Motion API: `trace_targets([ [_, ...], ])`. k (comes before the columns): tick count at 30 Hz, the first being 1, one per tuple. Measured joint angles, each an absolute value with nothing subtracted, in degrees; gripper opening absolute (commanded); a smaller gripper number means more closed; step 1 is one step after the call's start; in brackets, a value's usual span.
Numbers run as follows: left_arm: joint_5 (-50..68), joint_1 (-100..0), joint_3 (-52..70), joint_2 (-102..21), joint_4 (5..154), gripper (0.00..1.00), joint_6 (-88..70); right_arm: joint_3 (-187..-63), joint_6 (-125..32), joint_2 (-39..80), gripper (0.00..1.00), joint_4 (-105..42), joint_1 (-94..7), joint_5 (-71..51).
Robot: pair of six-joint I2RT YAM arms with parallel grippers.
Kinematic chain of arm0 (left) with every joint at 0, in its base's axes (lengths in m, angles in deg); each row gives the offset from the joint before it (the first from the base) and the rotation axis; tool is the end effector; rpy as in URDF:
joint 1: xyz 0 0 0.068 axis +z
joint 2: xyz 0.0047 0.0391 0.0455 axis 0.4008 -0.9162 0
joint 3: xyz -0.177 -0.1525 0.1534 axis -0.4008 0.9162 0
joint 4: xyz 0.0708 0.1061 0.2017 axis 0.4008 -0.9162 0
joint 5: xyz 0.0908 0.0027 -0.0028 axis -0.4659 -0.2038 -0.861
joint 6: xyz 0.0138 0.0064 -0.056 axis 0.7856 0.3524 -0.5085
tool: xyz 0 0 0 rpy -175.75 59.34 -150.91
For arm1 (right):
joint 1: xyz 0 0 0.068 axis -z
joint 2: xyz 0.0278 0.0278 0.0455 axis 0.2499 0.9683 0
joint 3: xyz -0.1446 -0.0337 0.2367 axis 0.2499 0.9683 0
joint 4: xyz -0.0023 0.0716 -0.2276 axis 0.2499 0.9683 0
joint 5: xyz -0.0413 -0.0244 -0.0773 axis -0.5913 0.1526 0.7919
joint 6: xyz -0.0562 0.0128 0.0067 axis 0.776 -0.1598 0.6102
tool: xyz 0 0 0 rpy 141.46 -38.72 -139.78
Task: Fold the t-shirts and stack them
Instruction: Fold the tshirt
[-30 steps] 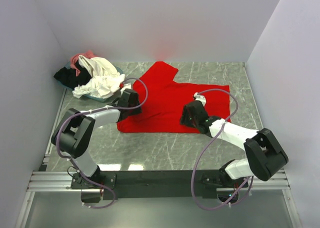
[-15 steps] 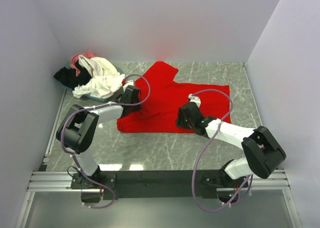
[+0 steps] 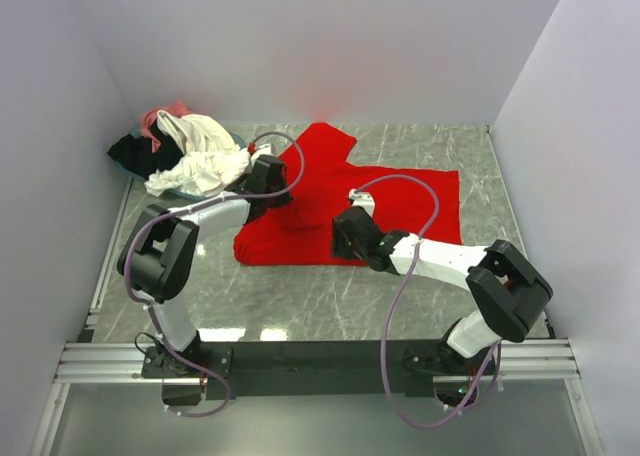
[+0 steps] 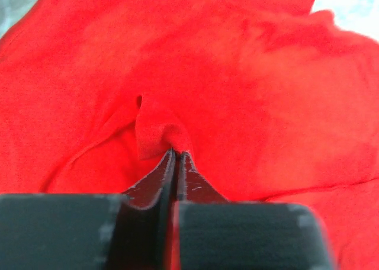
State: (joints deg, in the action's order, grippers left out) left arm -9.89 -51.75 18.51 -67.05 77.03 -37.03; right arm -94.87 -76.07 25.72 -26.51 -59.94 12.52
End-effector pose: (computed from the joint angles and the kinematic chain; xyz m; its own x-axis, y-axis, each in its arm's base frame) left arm 0.3323 -0.1690 0.2150 -0.6454 -0.3692 -0.6687 -0.0943 0.9072 -0.4100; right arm 0.2096 0.1978 0.2009 -0.7473 0.0603 -0.6617 -0.1521 0.9539 0.2587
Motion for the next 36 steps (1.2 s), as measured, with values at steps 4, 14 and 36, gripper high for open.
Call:
trace_targets([
  [4, -9.24, -51.75, 15.67, -69.49, 76.86, 0.52, -38.14, -95.2, -76.4, 26.73, 0.6, -26.31, -60.25, 13.11],
  [14, -5.72, -51.73, 15.08, -70.21, 77.27, 0.65, -41.03, -95.22, -76.77, 25.15, 0.6, -25.24, -60.49, 15.14],
  [36, -6.88, -46.11, 40.78, -46.54, 79.35, 0.72, -39.91, -127.96, -64.01, 51.29, 0.57, -25.7, -68.6, 18.34],
])
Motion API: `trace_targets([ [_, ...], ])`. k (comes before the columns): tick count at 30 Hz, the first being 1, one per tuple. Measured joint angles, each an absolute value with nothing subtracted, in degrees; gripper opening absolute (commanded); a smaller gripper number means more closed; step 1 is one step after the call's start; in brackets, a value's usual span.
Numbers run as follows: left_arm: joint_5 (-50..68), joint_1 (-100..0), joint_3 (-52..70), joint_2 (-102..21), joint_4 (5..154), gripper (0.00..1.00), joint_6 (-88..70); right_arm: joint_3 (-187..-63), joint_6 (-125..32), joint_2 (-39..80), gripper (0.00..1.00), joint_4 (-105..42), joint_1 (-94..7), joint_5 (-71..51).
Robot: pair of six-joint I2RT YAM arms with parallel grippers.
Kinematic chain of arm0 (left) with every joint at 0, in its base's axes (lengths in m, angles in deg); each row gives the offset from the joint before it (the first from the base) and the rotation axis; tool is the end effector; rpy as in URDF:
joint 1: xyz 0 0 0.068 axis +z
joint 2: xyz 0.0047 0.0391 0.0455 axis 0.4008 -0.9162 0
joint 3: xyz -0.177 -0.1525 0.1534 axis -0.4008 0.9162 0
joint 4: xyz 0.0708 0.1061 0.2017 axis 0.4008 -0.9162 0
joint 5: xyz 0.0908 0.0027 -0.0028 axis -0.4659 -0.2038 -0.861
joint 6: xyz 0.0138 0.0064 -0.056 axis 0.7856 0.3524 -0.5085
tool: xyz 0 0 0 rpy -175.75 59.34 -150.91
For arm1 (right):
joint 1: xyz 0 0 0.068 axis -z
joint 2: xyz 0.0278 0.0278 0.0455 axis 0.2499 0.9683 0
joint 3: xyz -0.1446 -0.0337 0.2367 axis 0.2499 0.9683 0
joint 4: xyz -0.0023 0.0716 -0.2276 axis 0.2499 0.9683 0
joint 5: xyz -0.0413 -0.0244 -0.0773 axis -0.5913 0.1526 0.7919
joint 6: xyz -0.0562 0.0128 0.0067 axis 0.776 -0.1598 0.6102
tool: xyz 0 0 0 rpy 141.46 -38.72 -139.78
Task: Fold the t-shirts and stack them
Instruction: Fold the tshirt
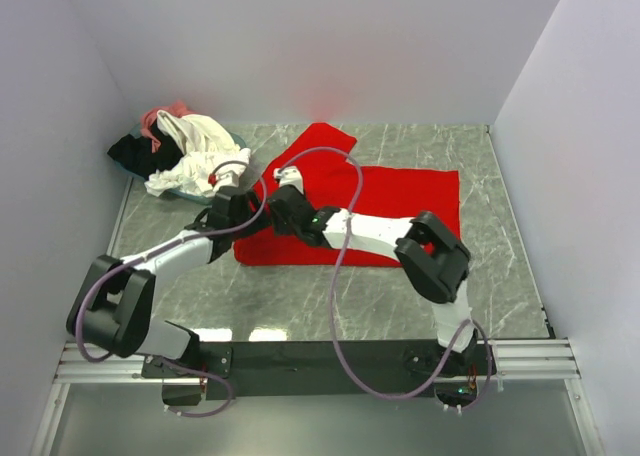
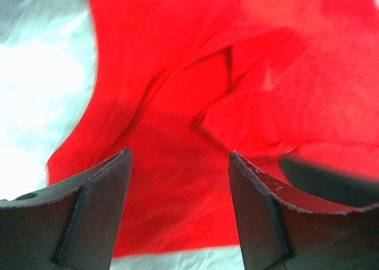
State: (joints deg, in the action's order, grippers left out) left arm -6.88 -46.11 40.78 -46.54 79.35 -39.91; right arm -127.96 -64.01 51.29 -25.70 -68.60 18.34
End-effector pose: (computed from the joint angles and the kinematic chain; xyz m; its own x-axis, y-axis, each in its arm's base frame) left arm 0.2555 -0.0999 0.2114 -0.6177 -0.4722 -0.6289 -0.1793 0.8632 -0.4720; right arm 0.2614 0.3364 0.2196 -0.5913 -0.1570 -0.7911 -0.3912 0.9136 0.1111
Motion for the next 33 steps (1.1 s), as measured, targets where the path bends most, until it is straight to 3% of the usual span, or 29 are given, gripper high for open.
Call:
trace_targets([
  [7, -6.92, -46.04, 47.54, -40.05, 79.63, 0.72, -40.55, -135.26, -61.1, 59.49, 0.57, -24.89, -68.6, 19.82],
  [21, -6.81, -43.57, 54.44, -39.51, 82.23, 0.72, -42.47, -143.94, -59.64, 66.37, 0.56, -22.75, -68.62, 20.63],
  [24, -6.81, -43.53, 54.62, -39.48, 82.5, 0.72, -42.41, -145.32, -59.7, 67.88, 0.44, -21.18, -68.6, 20.81],
  [25, -6.77, -43.49, 54.62, -39.51, 82.54, 0.72, -42.36, -145.41, -59.79, 68.06, 0.32, -20.76, -68.6, 20.87],
  [28, -6.4, -43.31, 54.64, -39.51, 82.65, 0.72, -42.32, -145.41, -60.03, 68.21, 0.1, -19.3, -68.6, 21.22],
  [30, -6.05, -43.16, 54.68, -39.51, 82.71, 0.72, -42.34, -145.45, -60.42, 68.21, 0.03, -18.88, -68.31, 21.74],
  [33, -5.59, -42.98, 54.88, -39.46, 83.09, 0.72, -42.34, -145.45, -60.86, 68.21, 0.0, -18.36, -68.07, 22.2],
])
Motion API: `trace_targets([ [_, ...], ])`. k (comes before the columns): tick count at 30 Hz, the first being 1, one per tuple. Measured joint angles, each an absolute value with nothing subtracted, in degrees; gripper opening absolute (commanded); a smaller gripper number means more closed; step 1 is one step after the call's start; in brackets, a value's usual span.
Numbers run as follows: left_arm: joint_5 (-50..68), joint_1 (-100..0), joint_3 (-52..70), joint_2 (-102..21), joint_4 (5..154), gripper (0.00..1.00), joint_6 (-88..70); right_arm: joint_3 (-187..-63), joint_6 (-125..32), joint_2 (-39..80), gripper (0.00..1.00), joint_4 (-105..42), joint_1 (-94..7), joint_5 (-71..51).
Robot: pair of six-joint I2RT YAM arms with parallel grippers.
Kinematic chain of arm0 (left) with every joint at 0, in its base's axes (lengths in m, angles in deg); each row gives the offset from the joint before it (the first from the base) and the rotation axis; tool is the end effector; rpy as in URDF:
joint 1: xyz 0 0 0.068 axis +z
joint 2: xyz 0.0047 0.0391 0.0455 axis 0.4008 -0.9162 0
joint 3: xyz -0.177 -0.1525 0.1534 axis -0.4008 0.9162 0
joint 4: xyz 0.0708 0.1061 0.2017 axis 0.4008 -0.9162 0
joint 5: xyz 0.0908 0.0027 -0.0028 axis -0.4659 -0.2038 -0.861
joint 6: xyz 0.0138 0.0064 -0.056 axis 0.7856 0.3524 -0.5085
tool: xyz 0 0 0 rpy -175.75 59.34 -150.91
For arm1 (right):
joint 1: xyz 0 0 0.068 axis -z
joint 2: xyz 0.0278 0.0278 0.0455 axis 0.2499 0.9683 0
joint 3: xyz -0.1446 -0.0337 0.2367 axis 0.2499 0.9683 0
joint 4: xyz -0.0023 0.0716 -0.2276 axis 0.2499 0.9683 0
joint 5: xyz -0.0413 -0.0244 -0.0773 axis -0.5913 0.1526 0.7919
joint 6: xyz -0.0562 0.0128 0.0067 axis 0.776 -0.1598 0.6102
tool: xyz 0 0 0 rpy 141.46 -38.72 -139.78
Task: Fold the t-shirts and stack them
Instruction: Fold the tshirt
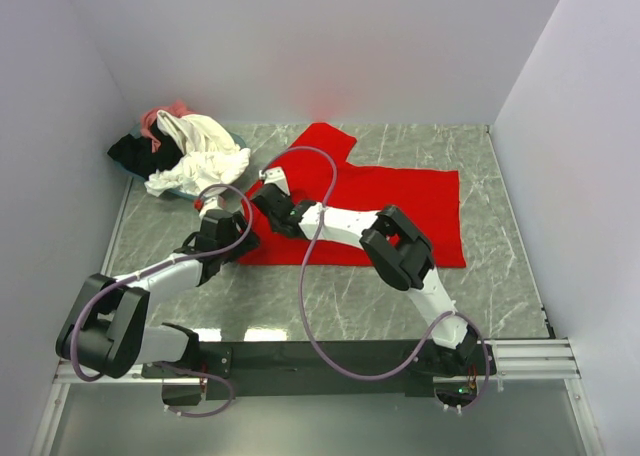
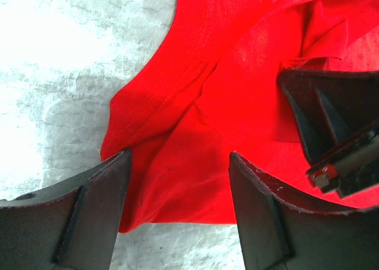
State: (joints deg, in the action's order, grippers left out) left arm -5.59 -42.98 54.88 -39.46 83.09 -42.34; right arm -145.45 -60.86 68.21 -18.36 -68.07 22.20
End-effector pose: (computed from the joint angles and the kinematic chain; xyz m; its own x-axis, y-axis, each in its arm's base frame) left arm 0.2128 -0.0700 0.1746 -0.6249 -0.5274 -0.5756 -0.2655 0.8369 -0.4786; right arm 0.3018 0.3802 0.1722 -0.6076 -0.2675 -0.7478 -0.3691 0.9288 -0.0324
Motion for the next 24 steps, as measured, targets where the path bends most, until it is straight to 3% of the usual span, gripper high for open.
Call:
trace_targets([
  [24, -4.36, -42.5, 55.36, -35.4, 80.37, 0.72, -41.31, -133.21, -64.42, 56.8, 0.0, -19.01, -57.06, 22.53],
])
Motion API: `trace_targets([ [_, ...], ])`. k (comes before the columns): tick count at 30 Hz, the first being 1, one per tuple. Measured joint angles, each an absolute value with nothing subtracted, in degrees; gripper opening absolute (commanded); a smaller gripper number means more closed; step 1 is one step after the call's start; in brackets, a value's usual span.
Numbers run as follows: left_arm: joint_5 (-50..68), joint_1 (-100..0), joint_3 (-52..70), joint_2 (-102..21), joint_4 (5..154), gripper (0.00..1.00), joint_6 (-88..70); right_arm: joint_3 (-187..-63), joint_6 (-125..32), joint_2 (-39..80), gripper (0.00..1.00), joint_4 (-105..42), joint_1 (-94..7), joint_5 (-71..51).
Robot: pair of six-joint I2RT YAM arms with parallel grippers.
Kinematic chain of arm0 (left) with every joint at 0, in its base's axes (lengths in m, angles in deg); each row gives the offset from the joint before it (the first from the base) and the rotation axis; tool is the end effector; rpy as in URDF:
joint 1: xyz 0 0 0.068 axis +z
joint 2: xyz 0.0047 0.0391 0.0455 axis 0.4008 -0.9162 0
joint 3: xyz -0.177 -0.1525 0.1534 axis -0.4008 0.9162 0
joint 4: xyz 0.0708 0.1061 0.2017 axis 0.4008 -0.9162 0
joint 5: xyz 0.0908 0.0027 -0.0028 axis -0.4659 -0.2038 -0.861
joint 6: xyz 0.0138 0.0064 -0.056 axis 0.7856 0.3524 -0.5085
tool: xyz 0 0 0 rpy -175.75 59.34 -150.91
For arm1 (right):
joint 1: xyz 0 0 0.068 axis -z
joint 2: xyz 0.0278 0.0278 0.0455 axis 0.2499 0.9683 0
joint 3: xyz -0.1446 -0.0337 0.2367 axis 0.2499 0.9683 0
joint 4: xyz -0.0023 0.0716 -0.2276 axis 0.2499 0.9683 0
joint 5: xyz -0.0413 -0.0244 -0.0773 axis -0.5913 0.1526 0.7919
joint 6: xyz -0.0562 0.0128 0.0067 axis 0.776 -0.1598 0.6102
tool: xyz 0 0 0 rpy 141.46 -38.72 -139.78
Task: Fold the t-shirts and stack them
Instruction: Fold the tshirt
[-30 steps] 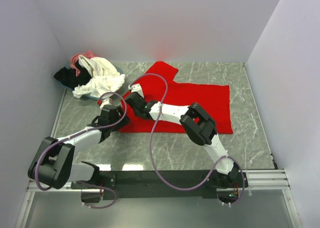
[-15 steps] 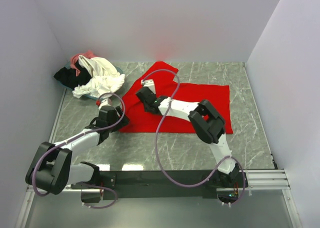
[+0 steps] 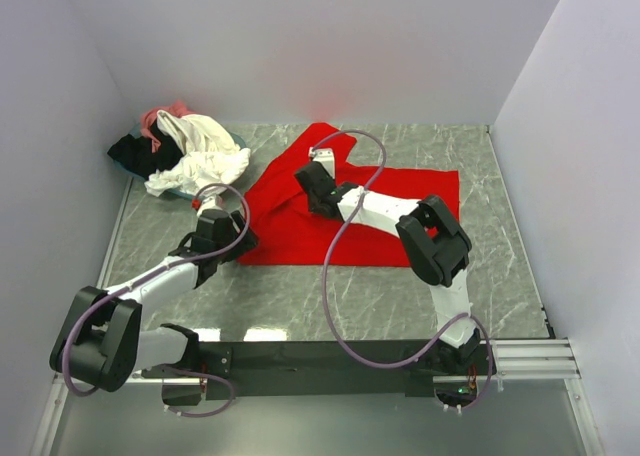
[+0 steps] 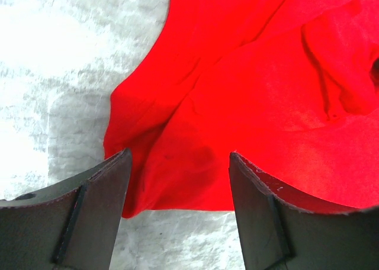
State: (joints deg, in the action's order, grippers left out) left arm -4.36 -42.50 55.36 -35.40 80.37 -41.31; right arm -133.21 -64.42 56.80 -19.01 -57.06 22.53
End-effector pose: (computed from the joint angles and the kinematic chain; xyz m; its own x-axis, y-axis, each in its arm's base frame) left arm 0.2039 -0.0659 0.1821 -0.6280 -0.5181 -0.5807 -0.2431 0.8395 -0.4860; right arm 0.3349 0.2841 0.1985 -0.6577 -0.0866 -0.7483 -0.1405 0.9900 0.0089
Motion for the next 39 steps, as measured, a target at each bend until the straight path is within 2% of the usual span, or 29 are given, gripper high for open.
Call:
trace_targets([
  [7, -4.52, -43.35, 49.5, -35.53, 78.63, 0.72, -40.57, -133.21, -64.31, 56.8, 0.0, -19.08, -55.64, 21.99],
  [12, -4.45, -48.32, 46.18, -37.67, 82.04, 0.72, -40.37, -134.65, -63.92, 56.89, 0.0, -18.73, -54.57, 20.61],
  [20, -0.93, -50.35, 47.67, -51.18, 89.31, 0.71, -42.6, -140.42, -62.59, 57.59, 0.0, -18.77, -54.24, 18.88],
  [28, 0.27, -50.24, 48.74, -53.14, 95.85, 0.7, -44.7, -140.97, -62.39, 57.61, 0.05, -17.42, -52.93, 18.69],
  [31, 0.29, -50.24, 49.5, -53.08, 97.2, 0.7, -44.9, -140.95, -62.39, 57.61, 0.12, -17.0, -51.55, 18.73],
  [35, 0.27, -50.3, 50.6, -52.31, 98.1, 0.7, -44.96, -140.95, -61.84, 57.61, 0.39, -16.26, -49.69, 19.58],
  [39, 0.12, -50.46, 51.67, -50.83, 97.49, 0.71, -44.92, -141.12, -61.12, 57.59, 0.51, -15.15, -48.84, 20.5],
])
